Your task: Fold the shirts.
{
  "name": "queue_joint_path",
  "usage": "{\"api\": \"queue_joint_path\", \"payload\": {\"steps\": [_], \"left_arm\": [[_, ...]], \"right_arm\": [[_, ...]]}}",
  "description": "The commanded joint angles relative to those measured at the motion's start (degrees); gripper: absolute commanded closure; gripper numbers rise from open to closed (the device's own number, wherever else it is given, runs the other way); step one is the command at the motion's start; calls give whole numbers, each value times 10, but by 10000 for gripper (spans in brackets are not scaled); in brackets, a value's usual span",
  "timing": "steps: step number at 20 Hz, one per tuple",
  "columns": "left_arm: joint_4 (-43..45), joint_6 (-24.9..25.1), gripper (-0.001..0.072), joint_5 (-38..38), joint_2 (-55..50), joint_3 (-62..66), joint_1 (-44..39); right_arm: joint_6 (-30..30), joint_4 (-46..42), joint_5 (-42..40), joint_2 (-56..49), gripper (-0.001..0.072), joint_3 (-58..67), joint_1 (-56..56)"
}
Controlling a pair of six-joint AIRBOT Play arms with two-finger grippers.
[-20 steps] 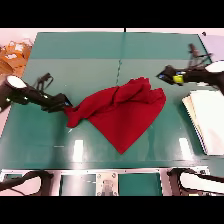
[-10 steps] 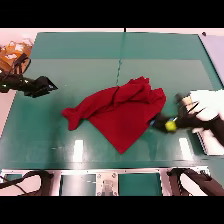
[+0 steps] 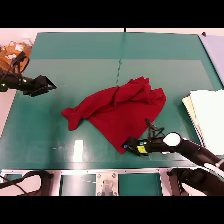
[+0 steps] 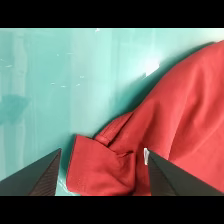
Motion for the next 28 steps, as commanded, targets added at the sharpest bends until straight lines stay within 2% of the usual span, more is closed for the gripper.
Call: {"api": "queue_joint_path", "payload": {"steps": [1, 2, 4, 8, 10, 12, 14, 18, 21, 23, 26, 27, 28], "left_arm": [[0, 4, 107, -12, 0, 1, 0], [0, 5, 108, -17, 0, 1, 0], [0, 6, 107, -29, 0, 1, 0], [0, 5, 107, -42, 0, 0, 0], [-2, 5, 107, -42, 0, -9, 0], [-14, 5, 107, -33, 0, -38, -5], [-34, 13, 107, -8, 0, -89, -24], [-123, 63, 108, 88, -1, -200, -117], [-132, 74, 109, 189, -8, -236, -201], [-134, 72, 109, 200, -40, -236, -223], [-142, 73, 110, 145, -95, -236, -224], [-148, 74, 127, 139, -109, -236, -224], [-159, 77, 382, 137, -120, -236, -224]], "right_arm": [[-52, 25, -37, -79, 652, 61, 52], [-84, 17, -22, -88, 695, 88, 44], [-78, -56, 81, -77, 696, 133, -16], [64, -388, 293, 16, 697, 193, -236], [87, -499, 348, 45, 696, 216, -375], [60, -500, 338, 43, 696, 220, -499], [19, -466, 328, 25, 696, 221, -566], [-16, -437, 311, -5, 696, 221, -578], [-36, -402, 292, -10, 696, 221, -576], [-49, -389, 287, -10, 696, 221, -574], [-53, -389, 287, -10, 696, 221, -574], [-54, -383, 287, -10, 696, 221, -574], [-56, -376, 285, -10, 696, 221, -574]]}}
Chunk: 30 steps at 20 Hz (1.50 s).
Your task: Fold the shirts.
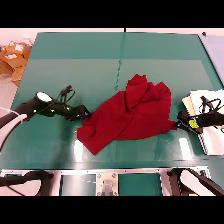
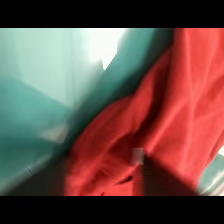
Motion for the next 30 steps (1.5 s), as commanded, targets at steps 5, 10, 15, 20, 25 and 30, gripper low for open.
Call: {"api": "queue_joint_path", "payload": {"steps": [5, 10, 15, 20, 25, 30], "left_arm": [[-15, 48, 686, -109, -41, 39, 12], [-15, -2, 686, -216, 59, 193, 117], [-21, -82, 686, -291, 183, 431, 242], [-39, -165, 686, -237, 256, 729, 325], [-19, -177, 686, -137, 325, 813, 331], [73, -197, 686, -177, 327, 760, 331]], "right_arm": [[-33, 47, -3, -1, 696, 5, -1], [-47, 132, 53, 8, 697, 100, -1], [-22, 277, 100, 68, 696, 354, -12], [31, 303, 66, 119, 696, 654, -76], [57, 243, 26, 155, 696, 808, -119], [51, 229, 48, 157, 696, 714, -119]]}}
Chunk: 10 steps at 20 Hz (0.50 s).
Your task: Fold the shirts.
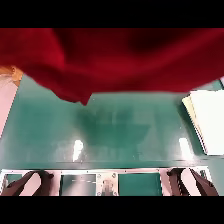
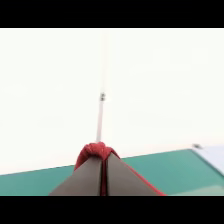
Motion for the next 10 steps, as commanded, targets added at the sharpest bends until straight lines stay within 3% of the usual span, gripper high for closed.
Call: {"api": "queue_joint_path", "payload": {"steps": [1, 5, 8, 10], "left_arm": [[20, -14, 685, -10, 6, -76, 2], [-49, 42, 685, 44, -13, -325, -26], [-50, 82, 685, 143, -92, -481, -115], [-49, 83, 685, 220, -180, -525, -150]], "right_arm": [[-22, 27, 4, 3, 696, -87, -3], [-93, 66, -32, -34, 696, -311, 57], [-134, 38, -132, -112, 696, -447, 137], [-138, 9, -200, -201, 696, -485, 174]]}}
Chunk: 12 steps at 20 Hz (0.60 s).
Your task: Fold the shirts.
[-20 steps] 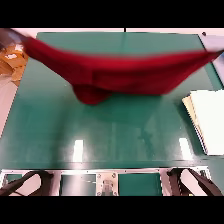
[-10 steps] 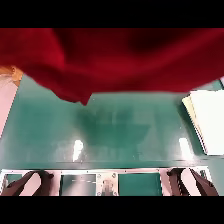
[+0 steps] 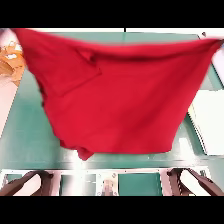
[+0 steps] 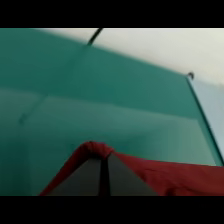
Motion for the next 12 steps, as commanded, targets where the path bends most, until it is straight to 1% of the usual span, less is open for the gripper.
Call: {"api": "queue_joint_path", "payload": {"steps": [1, 2, 3, 4, 6, 7, 10, 12], "left_arm": [[-14, 25, 685, 130, -134, -100, -61], [-23, 25, 685, 152, -181, -100, -66], [-43, 38, 685, 165, -218, -100, -70], [-78, 64, 685, 177, -251, -100, -73], [-162, 113, 685, 207, -293, -100, -72], [-188, 131, 685, 227, -303, -100, -72], [-198, 150, 686, 269, -310, -78, -72], [-197, 160, 686, 289, -310, -43, -72]], "right_arm": [[-42, -27, -116, -141, 696, -87, 64], [-42, -22, -130, -200, 696, -78, 72], [-56, -10, -136, -252, 696, -65, 77], [-68, 3, -137, -307, 696, -43, 82], [-72, 30, -136, -397, 696, 9, 88], [-71, 40, -136, -433, 696, 39, 90], [-70, 46, -131, -504, 696, 130, 96], [-69, 61, -132, -529, 696, 187, 99]]}}
